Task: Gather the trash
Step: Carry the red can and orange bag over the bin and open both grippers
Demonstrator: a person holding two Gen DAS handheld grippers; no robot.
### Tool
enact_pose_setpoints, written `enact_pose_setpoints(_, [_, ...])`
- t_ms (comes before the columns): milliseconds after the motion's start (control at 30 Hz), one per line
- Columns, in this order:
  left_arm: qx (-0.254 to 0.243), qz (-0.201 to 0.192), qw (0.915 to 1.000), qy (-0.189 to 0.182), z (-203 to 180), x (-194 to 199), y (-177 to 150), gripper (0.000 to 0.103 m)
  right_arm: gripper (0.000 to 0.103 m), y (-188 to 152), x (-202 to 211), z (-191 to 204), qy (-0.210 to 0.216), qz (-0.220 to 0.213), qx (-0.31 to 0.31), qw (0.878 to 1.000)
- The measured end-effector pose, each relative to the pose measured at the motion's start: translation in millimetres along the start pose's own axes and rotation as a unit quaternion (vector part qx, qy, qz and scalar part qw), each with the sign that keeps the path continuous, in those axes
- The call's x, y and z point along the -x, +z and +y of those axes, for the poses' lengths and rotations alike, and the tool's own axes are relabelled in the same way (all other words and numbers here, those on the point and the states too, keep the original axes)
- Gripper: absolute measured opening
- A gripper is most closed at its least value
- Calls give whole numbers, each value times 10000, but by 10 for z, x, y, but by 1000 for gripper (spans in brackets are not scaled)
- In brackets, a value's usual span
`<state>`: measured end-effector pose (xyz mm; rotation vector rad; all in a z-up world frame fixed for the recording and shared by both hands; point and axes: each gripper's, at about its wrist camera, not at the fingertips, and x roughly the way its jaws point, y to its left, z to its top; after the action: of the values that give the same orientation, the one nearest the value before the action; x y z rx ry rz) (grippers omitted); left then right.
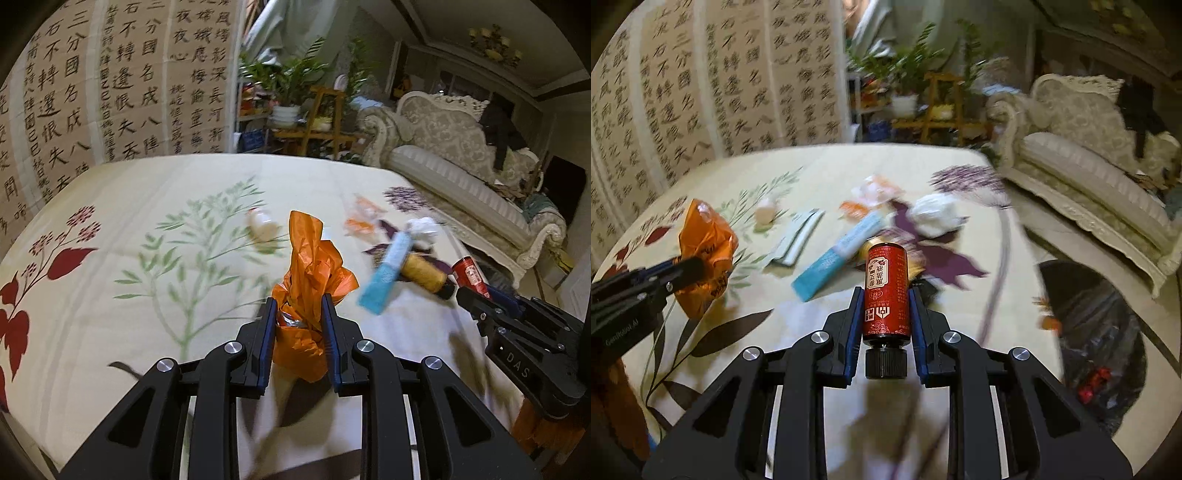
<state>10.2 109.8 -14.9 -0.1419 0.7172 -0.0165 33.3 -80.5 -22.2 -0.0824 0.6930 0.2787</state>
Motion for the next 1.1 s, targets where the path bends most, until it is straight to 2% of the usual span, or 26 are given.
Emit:
enact_pose_setpoints(233, [-446, -166, 9983, -346, -574, -30, 45, 25, 23, -86, 230, -526, -638, -372, -326, 9967])
enact_pose_setpoints(533, [-1004, -184, 9910, -867, -1406, -236, 77, 25, 23, -218, 300, -1314, -1238, -476, -809, 9879])
enact_pose_setpoints(833, [-1378, -227, 9838, -1125, -2012, -440, 117, 25, 23, -353, 162, -1780, -1502, -378, -1154, 9812])
enact_pose_setpoints(1100, [-1517, -126, 9818, -1135, -2262, -617, 97, 25, 23, -350, 87, -2004, -1620, -379, -1279, 9777])
